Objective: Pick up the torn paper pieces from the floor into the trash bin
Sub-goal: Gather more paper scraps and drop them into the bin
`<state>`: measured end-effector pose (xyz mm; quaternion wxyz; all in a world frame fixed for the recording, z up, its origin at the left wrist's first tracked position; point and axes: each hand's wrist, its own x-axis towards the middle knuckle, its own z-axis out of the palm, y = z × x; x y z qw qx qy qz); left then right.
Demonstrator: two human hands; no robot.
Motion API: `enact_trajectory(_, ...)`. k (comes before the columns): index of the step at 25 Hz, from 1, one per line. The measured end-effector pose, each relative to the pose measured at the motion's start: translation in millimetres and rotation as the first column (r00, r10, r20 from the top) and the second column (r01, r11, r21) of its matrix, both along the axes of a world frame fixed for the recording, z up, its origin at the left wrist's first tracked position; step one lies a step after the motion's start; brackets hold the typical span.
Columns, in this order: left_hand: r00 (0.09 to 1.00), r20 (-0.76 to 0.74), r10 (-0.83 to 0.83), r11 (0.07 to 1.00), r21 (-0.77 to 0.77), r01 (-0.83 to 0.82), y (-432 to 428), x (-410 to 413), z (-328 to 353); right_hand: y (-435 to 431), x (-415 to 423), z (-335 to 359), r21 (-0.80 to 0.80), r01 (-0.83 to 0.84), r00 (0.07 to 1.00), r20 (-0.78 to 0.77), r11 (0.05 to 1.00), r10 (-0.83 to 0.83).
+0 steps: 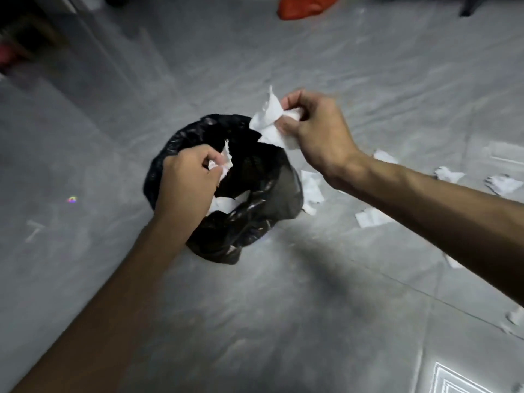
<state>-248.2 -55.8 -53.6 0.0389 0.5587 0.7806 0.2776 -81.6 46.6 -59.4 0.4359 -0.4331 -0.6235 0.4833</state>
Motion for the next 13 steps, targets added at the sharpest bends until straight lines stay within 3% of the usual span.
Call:
enact_trajectory(3,0.999,0.026,0.033,0.987,-0.157,-0.028,0,-17,-11,8,-28,-4,-0.096,-0.142,0.974,0.164,0.985,0.157)
enact_trajectory(6,0.998,-0.033,0.044,0.998,-0.044,-0.046,5,-5,-12,12,-20,-15,-0.114,-0.161,0.968,0.173,0.980,0.179)
enact_trajectory(10,0.991,-0.003,-0.133,0.987,0.095,0.133,17,40,-2,32,49,-37,-0.096,-0.001,0.998,0.070,0.995,0.008)
enact_trajectory(11,0.983,0.022,-0.182,0.978,0.108,0.179,20,54,0,36,73,-52,-0.077,0.037,0.988,0.153,0.996,-0.025)
enact_trajectory(12,0.972,0.040,-0.232,0.967,0.121,0.225,23,68,0,39,97,-71,-0.038,0.049,0.943,0.331,0.998,-0.034)
enact_trajectory(13,0.958,0.050,-0.284,0.952,0.134,0.275,25,82,-1,38,120,-93,-0.016,0.022,0.840,0.543,1.000,-0.010)
